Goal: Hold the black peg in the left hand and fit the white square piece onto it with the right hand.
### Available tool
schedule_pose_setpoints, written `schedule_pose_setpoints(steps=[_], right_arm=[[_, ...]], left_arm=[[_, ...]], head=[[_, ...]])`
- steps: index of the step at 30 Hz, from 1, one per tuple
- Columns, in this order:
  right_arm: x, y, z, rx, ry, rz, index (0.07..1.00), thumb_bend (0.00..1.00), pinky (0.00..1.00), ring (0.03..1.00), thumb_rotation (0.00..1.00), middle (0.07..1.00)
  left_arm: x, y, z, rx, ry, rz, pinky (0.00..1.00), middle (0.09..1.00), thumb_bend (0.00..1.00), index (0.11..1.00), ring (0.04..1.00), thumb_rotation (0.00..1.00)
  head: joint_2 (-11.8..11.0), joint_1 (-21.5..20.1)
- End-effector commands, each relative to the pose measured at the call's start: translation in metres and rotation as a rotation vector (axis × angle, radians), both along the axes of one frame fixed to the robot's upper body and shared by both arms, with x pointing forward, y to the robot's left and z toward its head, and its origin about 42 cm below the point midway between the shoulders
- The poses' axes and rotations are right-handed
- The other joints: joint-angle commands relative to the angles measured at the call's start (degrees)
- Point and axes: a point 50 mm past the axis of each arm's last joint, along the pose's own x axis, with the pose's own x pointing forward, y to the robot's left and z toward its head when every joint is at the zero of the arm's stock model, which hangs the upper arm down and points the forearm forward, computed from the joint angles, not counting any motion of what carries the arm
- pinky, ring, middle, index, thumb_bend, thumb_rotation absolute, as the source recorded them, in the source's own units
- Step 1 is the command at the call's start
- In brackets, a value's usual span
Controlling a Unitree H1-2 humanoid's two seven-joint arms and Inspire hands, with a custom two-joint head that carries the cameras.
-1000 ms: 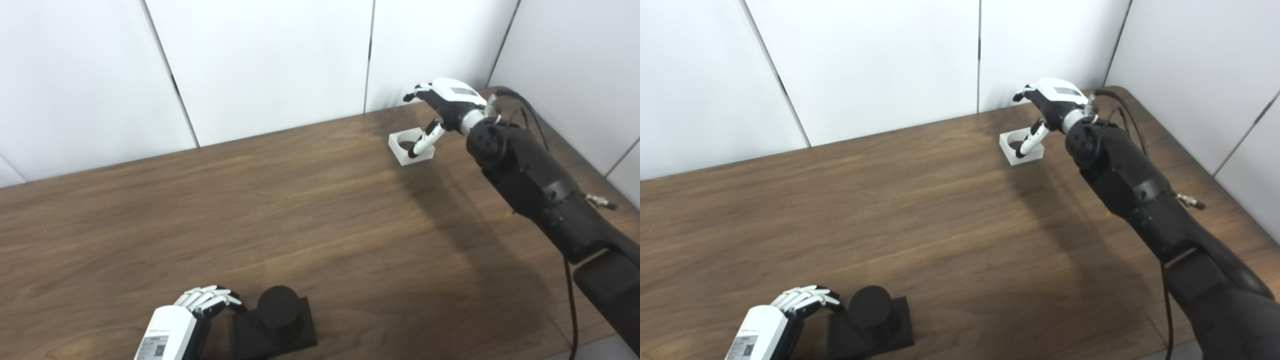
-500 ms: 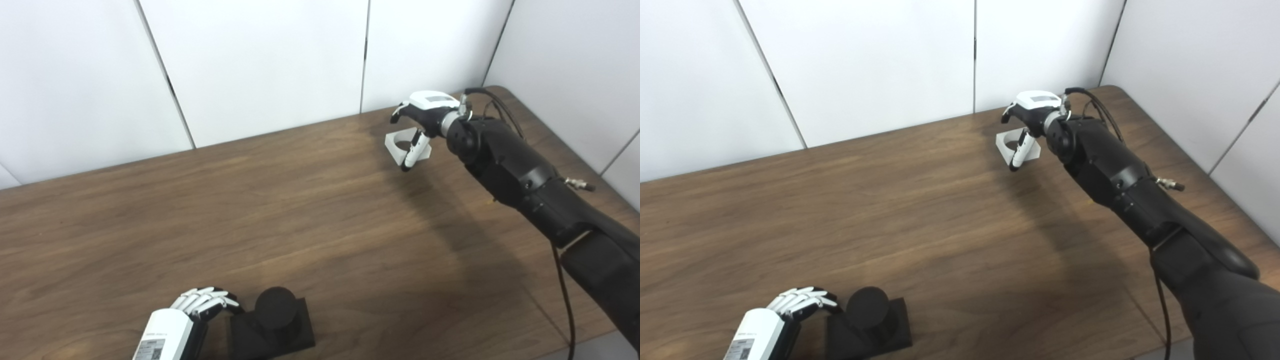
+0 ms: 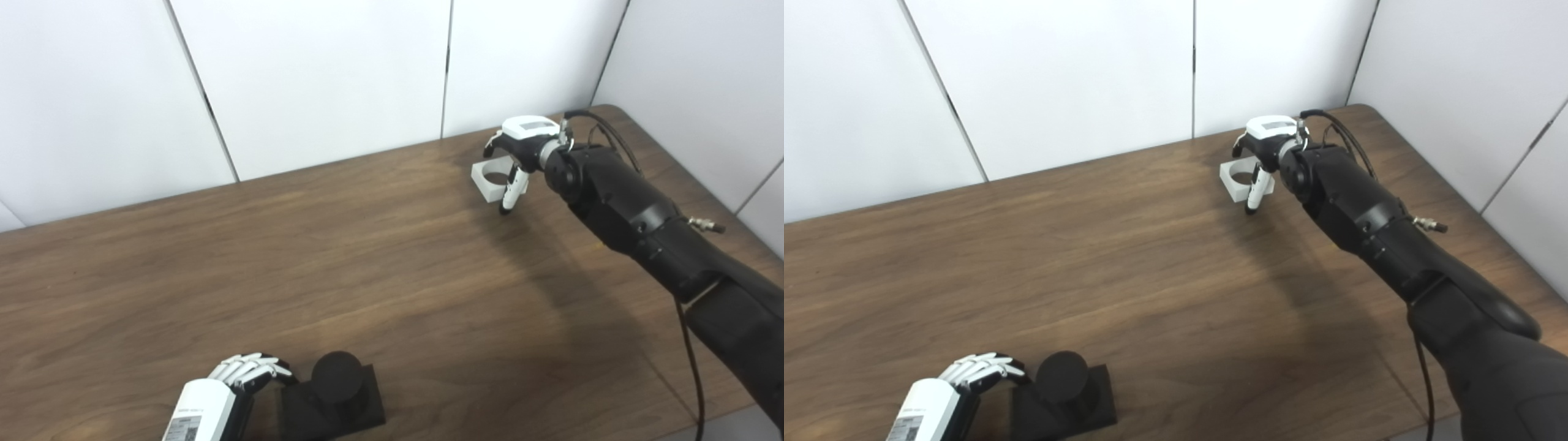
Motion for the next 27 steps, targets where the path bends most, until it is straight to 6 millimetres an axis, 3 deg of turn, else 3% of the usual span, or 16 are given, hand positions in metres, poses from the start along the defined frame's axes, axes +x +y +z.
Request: schedule_pose_setpoints(steps=[1,13,16,17,19,27], right_arm=[[0.012,-0.005,0.038,-0.037,-0.089,0.004,0.794,0.87,0.99,1.000,0.18,0.944],[0.009,-0.015,0.033,-0.045,-0.085,0.010,0.700,0.83,0.95,0.970,0.16,0.901],[0.009,-0.015,0.033,-0.026,-0.095,0.013,0.637,0.82,0.91,0.947,0.13,0.874],[0.009,-0.016,0.032,-0.015,-0.101,0.013,0.552,0.65,0.89,0.941,0.13,0.862],[0.008,-0.017,0.030,0.004,-0.119,0.017,0.506,0.56,0.87,0.925,0.13,0.840],[0.005,-0.022,0.025,0.029,-0.149,0.031,0.485,0.52,0.80,0.854,0.12,0.775]], left_arm=[[-0.011,0.006,-0.009,0.064,0.063,-0.001,0.80,0.715,0.52,0.488,0.778,0.05],[-0.011,0.006,-0.010,0.059,0.059,0.002,0.80,0.715,0.52,0.488,0.778,0.05],[-0.011,0.006,-0.010,0.061,0.057,0.001,0.80,0.714,0.52,0.488,0.778,0.05],[-0.011,0.006,-0.010,0.062,0.058,0.001,0.80,0.715,0.52,0.488,0.778,0.05],[-0.011,0.005,-0.010,0.064,0.059,0.000,0.81,0.716,0.52,0.488,0.780,0.05],[-0.009,0.004,-0.012,0.062,0.058,0.003,0.80,0.713,0.52,0.488,0.776,0.05]], head=[[0.1,0.0],[0.0,0.0],[-0.1,-0.1],[-0.1,0.0],[-0.1,0.0],[-0.5,0.4]])
